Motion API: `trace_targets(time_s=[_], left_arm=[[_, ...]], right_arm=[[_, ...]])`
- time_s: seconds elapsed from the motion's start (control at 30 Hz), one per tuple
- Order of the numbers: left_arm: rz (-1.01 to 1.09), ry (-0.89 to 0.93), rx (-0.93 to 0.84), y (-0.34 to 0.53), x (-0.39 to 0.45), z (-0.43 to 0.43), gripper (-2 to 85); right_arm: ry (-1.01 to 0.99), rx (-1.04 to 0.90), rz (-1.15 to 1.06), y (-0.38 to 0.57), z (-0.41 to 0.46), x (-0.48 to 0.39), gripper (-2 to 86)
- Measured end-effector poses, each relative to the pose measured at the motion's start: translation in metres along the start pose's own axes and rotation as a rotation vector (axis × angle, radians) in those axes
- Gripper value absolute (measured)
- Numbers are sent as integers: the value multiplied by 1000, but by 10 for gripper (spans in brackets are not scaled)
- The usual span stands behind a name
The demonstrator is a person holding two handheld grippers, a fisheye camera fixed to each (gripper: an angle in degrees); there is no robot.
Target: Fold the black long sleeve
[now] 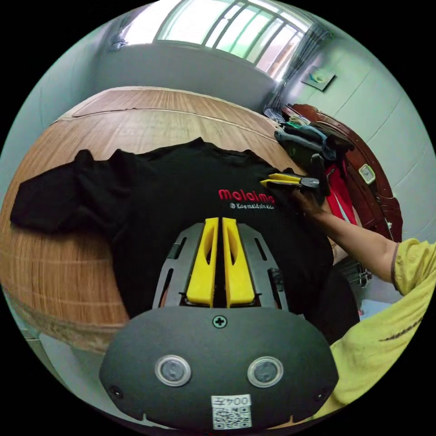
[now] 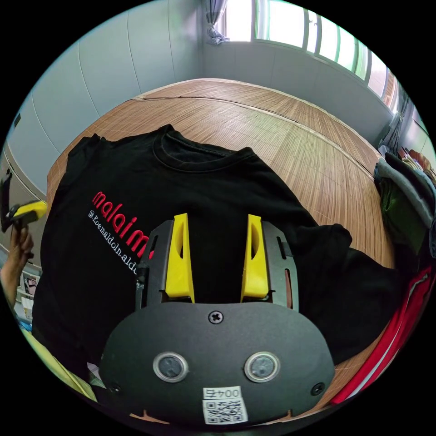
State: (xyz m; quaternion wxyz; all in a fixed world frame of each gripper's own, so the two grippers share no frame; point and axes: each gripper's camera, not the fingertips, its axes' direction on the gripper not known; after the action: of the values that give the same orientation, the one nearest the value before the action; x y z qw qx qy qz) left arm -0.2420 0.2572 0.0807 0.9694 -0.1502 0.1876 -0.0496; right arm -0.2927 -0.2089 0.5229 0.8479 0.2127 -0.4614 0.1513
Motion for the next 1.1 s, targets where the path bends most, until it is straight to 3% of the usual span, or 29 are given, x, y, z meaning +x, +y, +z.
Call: trace_targets(time_s=[0.27,0.53,0.7,0.9,1.1], left_arm=[[119,-145,-105,-66,83,122,2],[54,-27,-102,-80,83,143,2],[85,-81,-95,-86,103,154,3],[97,-105,-90,-95,118,166,4],[86,-85,-90,-104,122,176,5]], right_arm=[[-5,4,4,-12,-5,-6,178],[4,-12,0,-31,-14,-10,176],[-13,-35,24,-44,-24,-6,172],[-48,70,128,-34,-70,49,176],[-10,-23,221,-30,-65,98,170]])
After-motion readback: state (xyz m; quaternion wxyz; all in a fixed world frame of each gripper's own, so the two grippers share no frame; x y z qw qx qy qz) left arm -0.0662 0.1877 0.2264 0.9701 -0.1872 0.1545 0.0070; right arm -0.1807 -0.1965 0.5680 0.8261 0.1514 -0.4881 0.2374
